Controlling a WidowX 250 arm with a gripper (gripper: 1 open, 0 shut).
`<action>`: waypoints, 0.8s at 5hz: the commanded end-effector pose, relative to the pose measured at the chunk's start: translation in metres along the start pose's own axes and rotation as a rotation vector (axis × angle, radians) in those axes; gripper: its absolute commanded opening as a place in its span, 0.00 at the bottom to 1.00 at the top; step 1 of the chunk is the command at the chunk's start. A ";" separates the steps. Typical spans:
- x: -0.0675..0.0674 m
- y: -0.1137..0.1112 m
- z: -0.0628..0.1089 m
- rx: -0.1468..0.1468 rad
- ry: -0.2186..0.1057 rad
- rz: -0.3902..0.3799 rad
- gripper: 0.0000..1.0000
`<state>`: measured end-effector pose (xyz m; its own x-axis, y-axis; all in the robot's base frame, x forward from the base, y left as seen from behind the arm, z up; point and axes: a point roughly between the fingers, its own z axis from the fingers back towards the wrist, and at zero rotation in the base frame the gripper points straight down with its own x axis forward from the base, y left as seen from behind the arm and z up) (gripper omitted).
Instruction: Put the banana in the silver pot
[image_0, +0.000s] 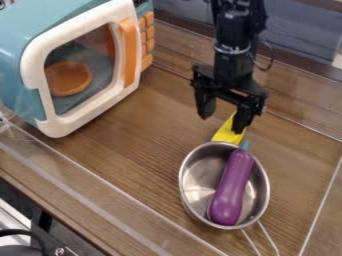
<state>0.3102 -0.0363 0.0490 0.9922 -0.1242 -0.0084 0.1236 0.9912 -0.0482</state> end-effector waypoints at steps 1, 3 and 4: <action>0.005 -0.003 0.003 -0.003 -0.044 -0.016 1.00; 0.007 -0.003 -0.006 -0.006 -0.052 -0.018 1.00; 0.007 -0.002 -0.008 -0.007 -0.055 -0.020 0.00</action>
<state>0.3139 -0.0379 0.0339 0.9905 -0.1363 0.0206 0.1372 0.9890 -0.0553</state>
